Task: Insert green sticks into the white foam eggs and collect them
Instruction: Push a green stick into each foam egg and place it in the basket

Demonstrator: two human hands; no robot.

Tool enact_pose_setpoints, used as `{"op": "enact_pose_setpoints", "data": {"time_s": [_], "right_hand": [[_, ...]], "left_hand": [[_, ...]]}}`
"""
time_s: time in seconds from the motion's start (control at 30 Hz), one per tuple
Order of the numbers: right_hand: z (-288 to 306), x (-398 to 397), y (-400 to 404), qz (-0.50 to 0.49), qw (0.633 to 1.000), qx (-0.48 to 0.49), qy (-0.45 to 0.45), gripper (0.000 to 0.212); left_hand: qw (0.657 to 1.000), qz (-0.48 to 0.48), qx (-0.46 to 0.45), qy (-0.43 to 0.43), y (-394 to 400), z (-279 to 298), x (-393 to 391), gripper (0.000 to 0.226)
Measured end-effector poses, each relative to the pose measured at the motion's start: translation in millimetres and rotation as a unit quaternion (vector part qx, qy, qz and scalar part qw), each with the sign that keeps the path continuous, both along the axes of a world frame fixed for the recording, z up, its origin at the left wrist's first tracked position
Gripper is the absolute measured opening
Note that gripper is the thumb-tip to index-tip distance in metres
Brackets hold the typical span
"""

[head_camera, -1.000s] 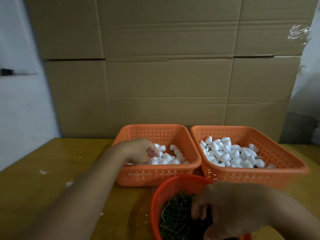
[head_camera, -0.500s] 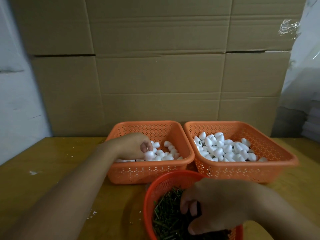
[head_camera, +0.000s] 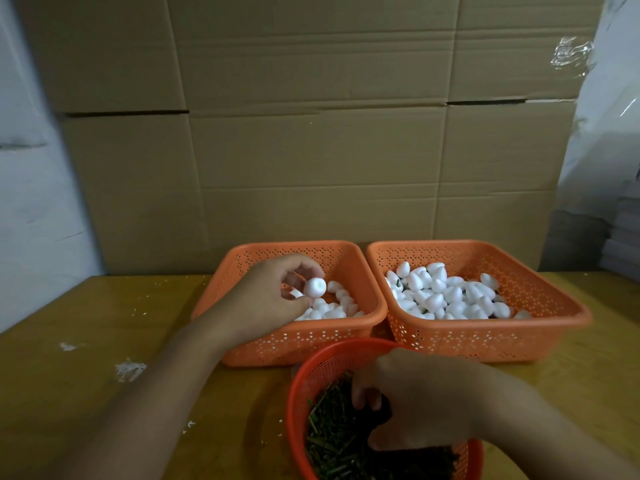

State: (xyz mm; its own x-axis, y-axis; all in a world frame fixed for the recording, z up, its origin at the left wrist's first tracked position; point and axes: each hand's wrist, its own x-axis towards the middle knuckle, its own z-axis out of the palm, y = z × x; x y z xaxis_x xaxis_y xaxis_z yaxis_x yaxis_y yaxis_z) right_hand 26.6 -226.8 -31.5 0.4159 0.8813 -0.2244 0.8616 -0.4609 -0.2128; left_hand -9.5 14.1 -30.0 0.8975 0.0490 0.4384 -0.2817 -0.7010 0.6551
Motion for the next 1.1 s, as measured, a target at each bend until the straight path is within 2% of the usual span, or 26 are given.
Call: {"op": "enact_pose_setpoints", "data": {"time_s": [0.27,0.47,0.63,0.7,0.77,0.93,1.1], "right_hand": [[-15,4,5,-0.002,0.997,0.070,-0.044,0.038],[-16,5,5,0.007,0.997,0.069,-0.045,0.027],[-16,7,5,0.013,0.997,0.067,-0.044,0.027],[-16,6,4,0.011,0.997,0.067,-0.041,0.027],[-15,6,4,0.009,0.997,0.067,-0.038,0.027],[-14,6,4,0.012,0.997,0.060,-0.036,0.028],[-12,5,3,0.009,0.998,0.050,-0.027,0.026]], "left_hand": [[1.000,-0.009,-0.013,-0.022,-2,-3,-4,0.038],[0.998,-0.017,-0.052,-0.029,4,-4,-4,0.036],[0.999,-0.013,-0.047,-0.020,2,-4,-7,0.048],[0.995,-0.029,-0.090,-0.014,-1,-1,-9,0.043],[0.983,-0.059,-0.172,-0.011,-6,4,-12,0.034],[0.922,-0.113,-0.368,0.039,-14,18,-20,0.030],[0.891,-0.137,-0.427,0.072,-18,23,-23,0.039]]}}
